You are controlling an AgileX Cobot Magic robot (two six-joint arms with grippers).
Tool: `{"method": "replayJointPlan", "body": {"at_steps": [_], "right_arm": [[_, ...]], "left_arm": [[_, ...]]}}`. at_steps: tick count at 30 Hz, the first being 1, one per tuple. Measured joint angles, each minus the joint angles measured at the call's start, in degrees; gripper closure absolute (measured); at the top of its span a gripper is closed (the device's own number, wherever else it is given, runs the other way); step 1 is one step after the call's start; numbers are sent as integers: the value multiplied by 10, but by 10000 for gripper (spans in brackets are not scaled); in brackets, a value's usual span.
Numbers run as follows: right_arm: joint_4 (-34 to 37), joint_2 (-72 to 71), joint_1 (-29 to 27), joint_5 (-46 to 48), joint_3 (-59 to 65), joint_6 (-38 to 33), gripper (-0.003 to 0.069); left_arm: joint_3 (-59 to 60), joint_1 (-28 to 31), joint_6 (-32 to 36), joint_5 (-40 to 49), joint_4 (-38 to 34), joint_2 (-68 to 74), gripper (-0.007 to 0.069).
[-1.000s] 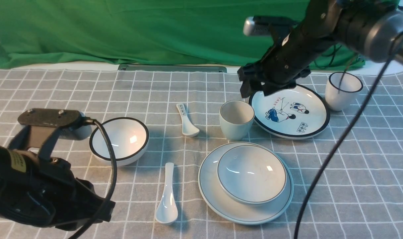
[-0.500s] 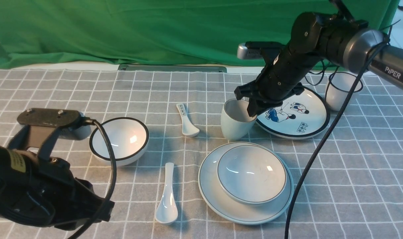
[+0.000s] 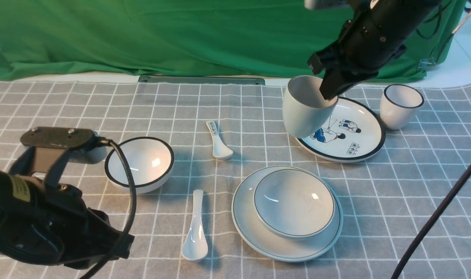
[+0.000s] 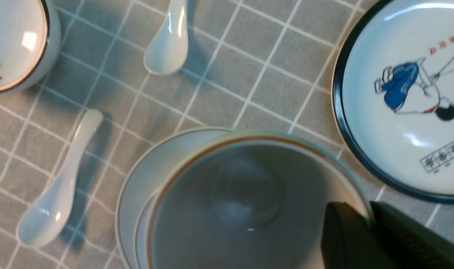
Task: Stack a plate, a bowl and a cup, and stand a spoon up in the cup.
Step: Use the right arm to put the blue teacup into the blue rice bowl in the middle
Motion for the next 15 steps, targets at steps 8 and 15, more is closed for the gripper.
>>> {"method": "replayJointPlan", "body": {"at_steps": [8,15], "right_arm": [[1,0,53,-16,141,-14,582],[-7,0,54,-102,216,-14,582]], "left_arm": [[0,0,-4,0,0,0,607],[0,0,-7,1,0,0,607]]}}
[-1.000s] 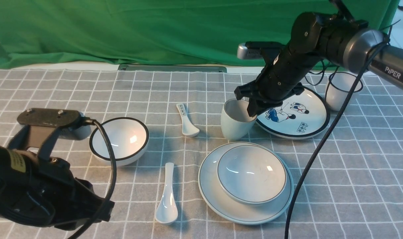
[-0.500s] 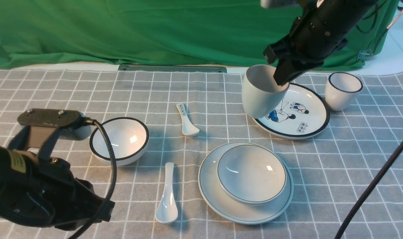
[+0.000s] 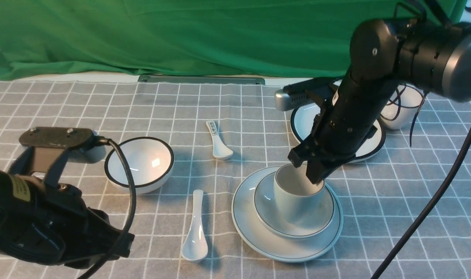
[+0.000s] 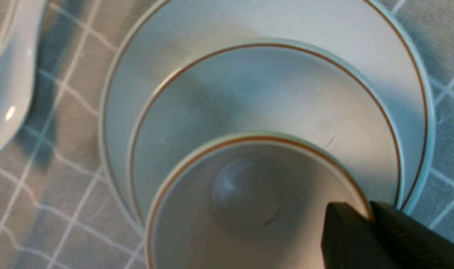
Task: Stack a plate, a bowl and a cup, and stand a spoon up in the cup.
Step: Use the right arm to put the blue teacup into the blue rice bowl in the middle, then use the left arm to grab a blue soup spoon
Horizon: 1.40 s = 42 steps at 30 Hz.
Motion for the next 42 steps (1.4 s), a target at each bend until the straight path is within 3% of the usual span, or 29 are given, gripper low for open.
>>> {"method": "replayJointPlan", "body": {"at_steps": [5,11,14,23,26,28,32,39,42], "right_arm": [[1,0,0,-43,7,0,566],[1,0,0,-49,7,0,412],[1,-1,1,-47,7,0,369],[-40,-50,0,58,-40,1,355],[-82,-113,0,80,-41,6,393],[-119,-193,0,97,-24,21,494],[-132,-324,0,100,45,34,619],[-132,-488,0,101,195,79,637],[-132,-559,0,101,261,93,637]], "left_arm": [[0,0,0,-5,0,0,607],[0,0,-1,-6,0,0,607],[0,0,-1,-6,0,0,607],[-3,0,-30,-22,-6,8,607],[-25,-5,-34,-10,-7,44,618],[-71,-21,-35,-9,-2,114,622],[-152,-58,-41,-10,10,230,624],[-258,-97,-118,3,70,373,620],[-294,-97,-145,3,91,422,585]]}}
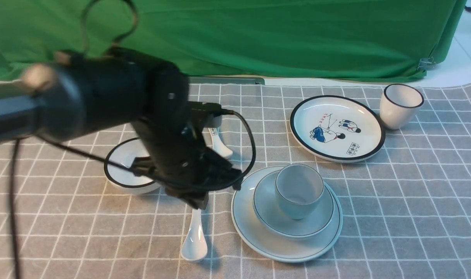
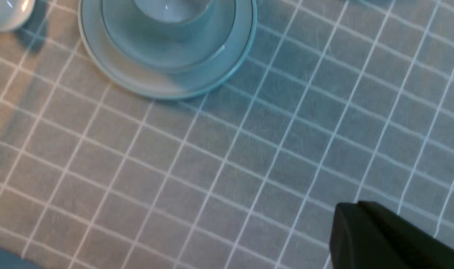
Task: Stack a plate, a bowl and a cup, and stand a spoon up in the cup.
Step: Use the left arm to grab a blue soup spoon
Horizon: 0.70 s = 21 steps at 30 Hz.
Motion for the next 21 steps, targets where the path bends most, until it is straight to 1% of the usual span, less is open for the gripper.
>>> {"method": "replayJointPlan", "body": {"at_steps": [2,3,5,9,10,11,13,14,16,18,20,21], "right_arm": [[0,-25,0,1,21,9,637],[0,-29,0,1,23,11,637],[0,-53,0,1,42,23,637],[0,-84,0,1,49,32,637],[0,-85,0,1,49,32,637],[0,-89,0,1,49,32,637],[0,-90,0,1,49,32,637],[0,-90,0,1,49,32,637],[0,-90,0,1,49,32,637],[0,-90,0,1,49,32,637],[0,-90,0,1,49,32,637],[0,-90,0,1,49,32,637]], "left_arm": [[-8,0,-13,-5,15,16,547],[-8,0,-15,-5,17,17,547],[-10,0,-37,-15,40,32,484],[-10,0,-79,-40,73,58,320],[-10,1,-82,-42,73,59,296],[-10,1,-91,-50,73,68,244],[-10,1,-96,-61,73,85,169],[-10,1,-96,-62,73,88,165],[-10,1,-97,-66,71,101,132],[-10,1,-99,-71,71,117,123],[-12,1,-100,-72,73,119,157],[-14,1,-100,-73,73,119,200]]}}
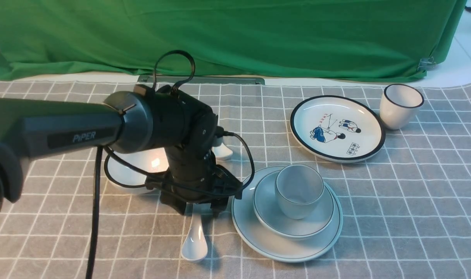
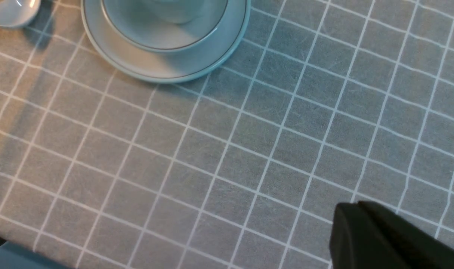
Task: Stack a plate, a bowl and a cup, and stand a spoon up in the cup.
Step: Use the left arm to grab a blue soup spoon, then use the left arm to put the blue soup spoon into the blue teacup in the middle
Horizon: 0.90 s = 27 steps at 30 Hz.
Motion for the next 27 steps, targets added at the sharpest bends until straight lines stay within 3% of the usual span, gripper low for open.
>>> {"method": "replayJointPlan", "body": {"at_steps": [3,5,12,15,18,27], "right_arm": [[0,0,0,0,0,0,637],[0,0,0,0,0,0,637],[0,0,0,0,0,-4,637],[0,0,0,-1,0,-4,637],[0,0,0,-6,0,-4,638],[0,0,0,-15,0,-7,638]], "left_arm": [[-1,1,13,-1,0,0,430],[-1,1,20,2,-1,-5,520],[-1,-20,44,-29,5,-122,512],[9,-57,45,-125,8,-188,512],[60,-112,43,-318,9,-255,512],[194,-122,58,-692,34,-225,512]]}}
